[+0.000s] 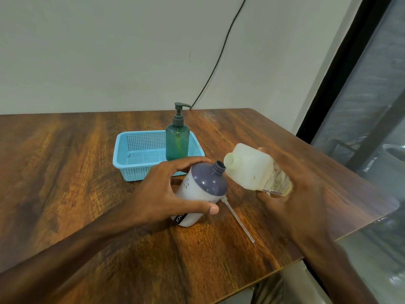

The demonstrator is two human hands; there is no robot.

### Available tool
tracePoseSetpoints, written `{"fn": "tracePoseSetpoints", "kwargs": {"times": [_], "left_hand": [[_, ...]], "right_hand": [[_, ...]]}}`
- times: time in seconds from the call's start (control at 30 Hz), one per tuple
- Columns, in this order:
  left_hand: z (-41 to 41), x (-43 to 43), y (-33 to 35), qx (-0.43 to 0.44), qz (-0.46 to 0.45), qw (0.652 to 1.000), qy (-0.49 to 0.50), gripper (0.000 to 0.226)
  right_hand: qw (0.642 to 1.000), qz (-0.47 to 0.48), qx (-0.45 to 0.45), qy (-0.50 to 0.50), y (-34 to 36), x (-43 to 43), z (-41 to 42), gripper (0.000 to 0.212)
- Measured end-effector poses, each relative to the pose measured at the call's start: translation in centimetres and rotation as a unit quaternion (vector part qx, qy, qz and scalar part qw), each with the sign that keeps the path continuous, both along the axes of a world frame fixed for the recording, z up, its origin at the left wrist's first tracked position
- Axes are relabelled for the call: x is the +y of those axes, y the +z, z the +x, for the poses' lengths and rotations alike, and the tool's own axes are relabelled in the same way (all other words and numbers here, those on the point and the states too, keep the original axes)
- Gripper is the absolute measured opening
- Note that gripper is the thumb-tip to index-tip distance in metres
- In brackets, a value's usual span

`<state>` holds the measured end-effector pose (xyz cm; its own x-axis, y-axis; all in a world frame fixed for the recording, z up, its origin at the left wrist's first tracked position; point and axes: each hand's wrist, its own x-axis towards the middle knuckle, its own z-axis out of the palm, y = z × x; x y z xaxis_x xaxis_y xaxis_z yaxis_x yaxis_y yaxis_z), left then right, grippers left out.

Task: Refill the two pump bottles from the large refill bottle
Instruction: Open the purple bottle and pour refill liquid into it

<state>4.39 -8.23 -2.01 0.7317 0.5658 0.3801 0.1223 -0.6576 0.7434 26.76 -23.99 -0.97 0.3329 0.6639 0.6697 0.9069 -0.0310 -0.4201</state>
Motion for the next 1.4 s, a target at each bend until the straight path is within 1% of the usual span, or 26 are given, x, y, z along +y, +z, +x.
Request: {"fn": "tracePoseSetpoints", "kwargs": {"times": [0.1,0.3,0.43,0.57,0.87,1.23,1.4], "left_hand": [[0.0,0.1,0.0,0.004,0.001,1.000,-0.001,0.095],[0.1,-0.1,0.1,0.003,0.013,1.000,-0.004,0.088],[0.1,0.0,0.1,0.005,0.016,1.000,-0.001,0.092],[0.2,0.0,0.1,-0.001,0.015,1.000,-0.010,0.089],[0.3,0.1,0.1,0.003,0.021,1.000,-0.012,0.085],[0.1,0.0,0.3,-0.013,0.035,0.999,-0.017,0.081],[0.1,0.0,0.3,-0.010,0.030,0.999,-0.013,0.080]], "right_hand": [[1.000,-0.001,0.002,-0.003,0.1,0.0,0.1,0.079],[1.000,-0.003,-0.002,-0.007,0.7,-0.1,0.0,0.082],[1.000,-0.007,0.003,-0.003,0.7,-0.2,0.0,0.082],[1.000,-0.013,0.005,-0.008,0.8,-0.2,-0.1,0.082],[1.000,-0.015,-0.004,0.000,1.2,-0.3,-0.2,0.082],[0.999,-0.029,-0.012,-0.013,1.5,-0.2,0.2,0.084],[0.999,-0.031,-0.029,-0.010,1.9,0.0,0.1,0.084]]}}
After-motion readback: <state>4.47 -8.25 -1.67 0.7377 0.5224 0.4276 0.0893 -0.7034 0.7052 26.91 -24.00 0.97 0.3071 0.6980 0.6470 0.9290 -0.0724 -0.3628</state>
